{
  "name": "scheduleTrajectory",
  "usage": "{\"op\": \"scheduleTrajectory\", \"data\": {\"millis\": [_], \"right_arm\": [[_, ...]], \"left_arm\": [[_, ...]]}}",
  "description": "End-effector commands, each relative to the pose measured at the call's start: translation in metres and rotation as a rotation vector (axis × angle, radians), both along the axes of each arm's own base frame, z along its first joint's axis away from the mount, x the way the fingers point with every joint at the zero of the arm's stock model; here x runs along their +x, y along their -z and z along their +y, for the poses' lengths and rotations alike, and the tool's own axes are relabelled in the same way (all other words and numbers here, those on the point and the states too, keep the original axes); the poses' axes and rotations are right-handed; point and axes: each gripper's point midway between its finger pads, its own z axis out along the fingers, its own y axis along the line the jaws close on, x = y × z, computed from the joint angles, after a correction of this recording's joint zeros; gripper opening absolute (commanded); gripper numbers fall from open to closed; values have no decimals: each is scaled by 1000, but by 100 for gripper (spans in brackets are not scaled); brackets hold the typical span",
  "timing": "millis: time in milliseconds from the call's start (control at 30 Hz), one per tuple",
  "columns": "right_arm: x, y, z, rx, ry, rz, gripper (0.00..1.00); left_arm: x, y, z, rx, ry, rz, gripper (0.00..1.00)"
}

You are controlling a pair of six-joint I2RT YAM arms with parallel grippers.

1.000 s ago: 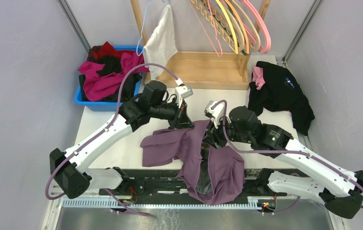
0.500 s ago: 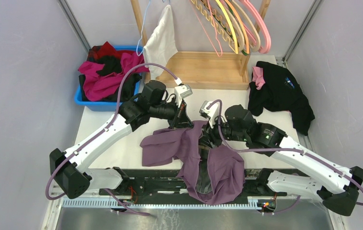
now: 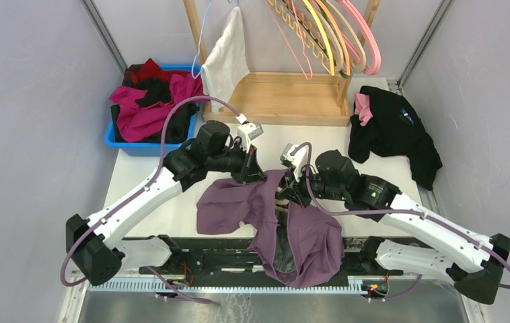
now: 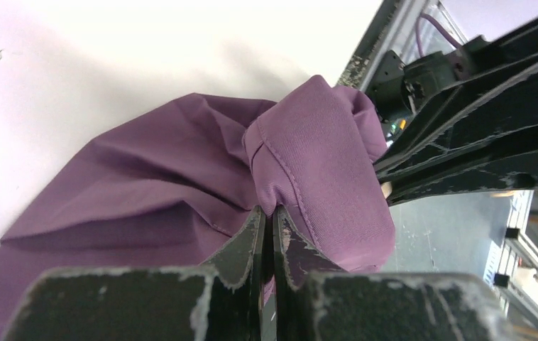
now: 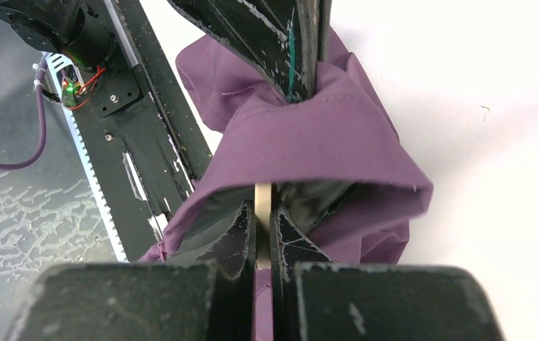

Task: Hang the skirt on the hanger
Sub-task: Pick up the hanger at the center of the board.

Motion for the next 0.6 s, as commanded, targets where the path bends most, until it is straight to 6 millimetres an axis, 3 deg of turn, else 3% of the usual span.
{"op": "scheduleTrajectory", "data": {"millis": [0, 167, 367, 567], "right_arm": [[-1, -9, -4, 32, 12, -27, 1], [-1, -6, -10, 30, 34, -34, 1], [-1, -10, -12, 42, 46, -44, 1], [3, -20, -12, 52, 53, -64, 1]], "left_arm": [[15, -17, 10, -51, -182, -25, 7], [13, -10, 25, -35, -271, -8, 8], [10, 18, 46, 35, -370, 28, 8], [-12, 40, 34, 66, -318, 81, 10]]}}
